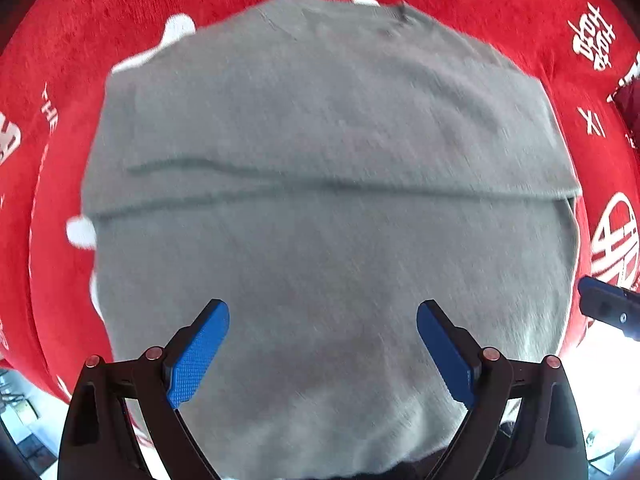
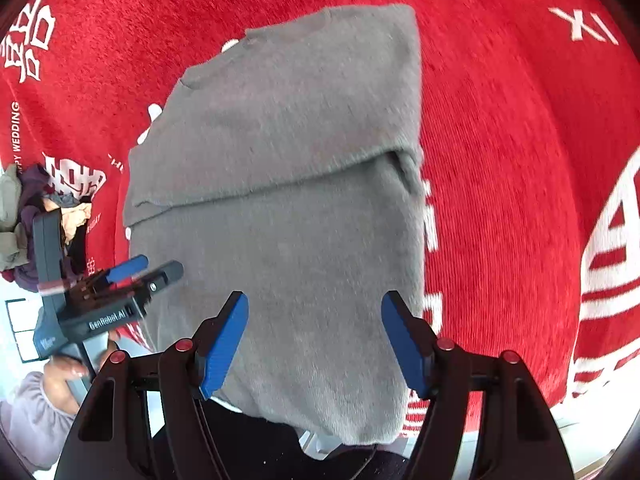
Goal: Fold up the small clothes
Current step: 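Grasp the sweater hem with both grippers and lift it toward the collar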
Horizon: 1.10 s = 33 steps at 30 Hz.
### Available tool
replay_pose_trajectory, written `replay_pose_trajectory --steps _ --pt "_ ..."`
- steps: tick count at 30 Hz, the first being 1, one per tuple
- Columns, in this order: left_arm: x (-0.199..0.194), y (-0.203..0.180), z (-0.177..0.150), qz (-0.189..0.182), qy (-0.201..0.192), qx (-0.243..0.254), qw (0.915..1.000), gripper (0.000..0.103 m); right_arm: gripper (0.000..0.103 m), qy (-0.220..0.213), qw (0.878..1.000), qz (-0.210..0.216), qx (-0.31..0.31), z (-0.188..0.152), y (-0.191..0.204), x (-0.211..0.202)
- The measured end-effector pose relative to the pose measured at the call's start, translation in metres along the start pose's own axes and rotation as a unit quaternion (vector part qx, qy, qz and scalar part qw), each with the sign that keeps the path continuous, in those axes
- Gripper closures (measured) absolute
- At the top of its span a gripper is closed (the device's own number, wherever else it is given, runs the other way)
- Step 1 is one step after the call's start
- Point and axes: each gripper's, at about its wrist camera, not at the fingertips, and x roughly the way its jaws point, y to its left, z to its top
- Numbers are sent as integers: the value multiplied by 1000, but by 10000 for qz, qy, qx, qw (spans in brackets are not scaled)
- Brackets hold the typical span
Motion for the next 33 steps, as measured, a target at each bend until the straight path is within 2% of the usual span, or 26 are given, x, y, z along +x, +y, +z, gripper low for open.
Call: replay_pose_trajectory --steps 8,12,16,20,21,22,28,33 --pt "-5 -24 -65 -60 143 -394 9991 7 30 413 9986 103 -308 -24 -11 10" --pt "-7 -17 -97 1 228 -600 9979 7 30 309 9983 147 -475 -38 -13 4" --pt "-13 -4 -128 -36 126 -622 9980 7 30 344 9976 349 -491 -55 -13 5" --pt "-10 13 -161 -27 86 -545 9985 7 30 443 9970 325 -536 -83 -9 11" --pt "-13 2 -174 -33 76 -569 9983 7 30 482 9971 322 -496 -92 -10 13" --pt "-14 7 -187 -53 40 -595 9982 7 30 522 9971 318 -454 -99 -10 15" --pt "-17 32 -255 -330 -41 -812 9961 7 30 741 9969 62 -243 -154 -20 38" --pt "-7 43 -290 -585 -64 -746 9955 7 30 857 9961 -92 -195 -181 -31 64"
